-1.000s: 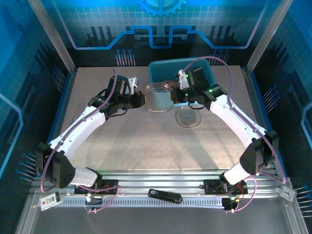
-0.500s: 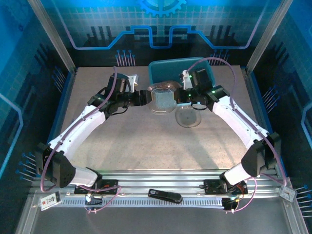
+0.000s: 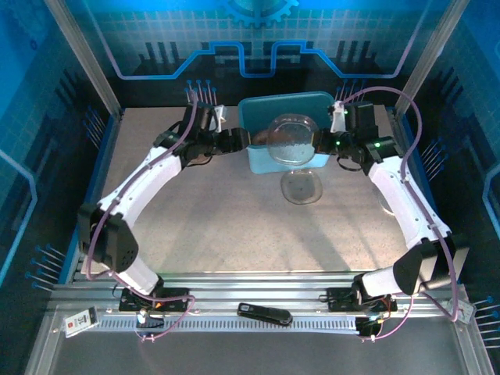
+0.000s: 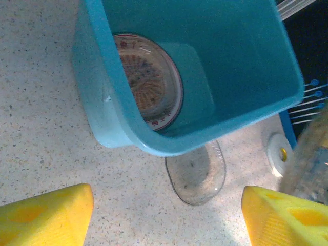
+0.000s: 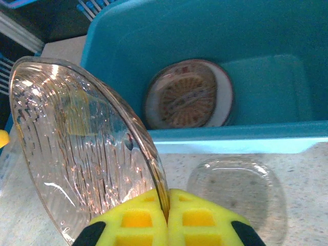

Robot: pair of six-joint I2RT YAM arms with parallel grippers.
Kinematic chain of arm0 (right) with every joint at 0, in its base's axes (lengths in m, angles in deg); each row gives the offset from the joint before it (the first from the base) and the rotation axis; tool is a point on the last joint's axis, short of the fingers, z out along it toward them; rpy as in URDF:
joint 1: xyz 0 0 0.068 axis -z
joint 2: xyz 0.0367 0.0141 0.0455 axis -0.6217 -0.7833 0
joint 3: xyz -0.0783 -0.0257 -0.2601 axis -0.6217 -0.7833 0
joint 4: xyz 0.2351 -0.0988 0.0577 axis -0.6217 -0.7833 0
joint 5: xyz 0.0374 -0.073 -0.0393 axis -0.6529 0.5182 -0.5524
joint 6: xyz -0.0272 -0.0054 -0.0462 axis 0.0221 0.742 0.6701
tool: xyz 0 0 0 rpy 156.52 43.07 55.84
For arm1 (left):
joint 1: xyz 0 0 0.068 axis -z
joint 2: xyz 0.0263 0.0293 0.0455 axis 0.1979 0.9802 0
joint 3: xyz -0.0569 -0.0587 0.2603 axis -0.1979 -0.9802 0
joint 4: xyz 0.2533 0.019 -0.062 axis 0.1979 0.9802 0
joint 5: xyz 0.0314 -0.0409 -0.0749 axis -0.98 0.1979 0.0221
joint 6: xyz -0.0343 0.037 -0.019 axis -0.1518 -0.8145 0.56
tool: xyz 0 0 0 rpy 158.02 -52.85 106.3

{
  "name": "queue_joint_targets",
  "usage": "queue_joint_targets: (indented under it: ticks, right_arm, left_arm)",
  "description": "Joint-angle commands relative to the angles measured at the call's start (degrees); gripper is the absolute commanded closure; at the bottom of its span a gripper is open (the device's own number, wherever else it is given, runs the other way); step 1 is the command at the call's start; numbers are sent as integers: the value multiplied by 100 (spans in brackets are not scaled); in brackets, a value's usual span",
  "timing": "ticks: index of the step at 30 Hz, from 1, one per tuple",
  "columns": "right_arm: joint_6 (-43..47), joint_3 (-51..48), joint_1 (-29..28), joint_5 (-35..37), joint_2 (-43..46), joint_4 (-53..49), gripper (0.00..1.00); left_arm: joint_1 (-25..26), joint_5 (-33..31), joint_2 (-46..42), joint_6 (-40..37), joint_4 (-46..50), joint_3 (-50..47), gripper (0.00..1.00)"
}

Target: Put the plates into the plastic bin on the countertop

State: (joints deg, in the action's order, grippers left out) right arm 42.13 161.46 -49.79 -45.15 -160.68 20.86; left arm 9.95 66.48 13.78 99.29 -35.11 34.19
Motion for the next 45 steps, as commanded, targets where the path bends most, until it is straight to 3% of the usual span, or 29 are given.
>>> queue_joint_targets:
  ticks: [1,12,16,21,27,34,45]
  right_arm:
    - [144,216,289,-303,67,-53,98]
    - [113,-147,752,-638,140,87,98]
    - [129,-189,808,-656,78,71,98]
    - [113,-174,854,-669,-5,103,98]
    - [81,-31,865,-743,-128,106,98]
    - [49,174,872,-787,-237,71,98]
    - [62,740,762,-901,-677,-233,98]
  left_arm:
    - [-22,-303,515,138,456,577,24]
    - [16,-947,2396,-46,1187,2454,28]
    - [17,-1018,2702,-180,1446,2773,43]
    - [26,-967,2606,-226,1414,2557,64]
    - [26,-773,2352,-293,1316,2189,77]
    - [26,-537,2045,-362,1402,1891,81]
    - [69,-417,1286,169,1065,793,82]
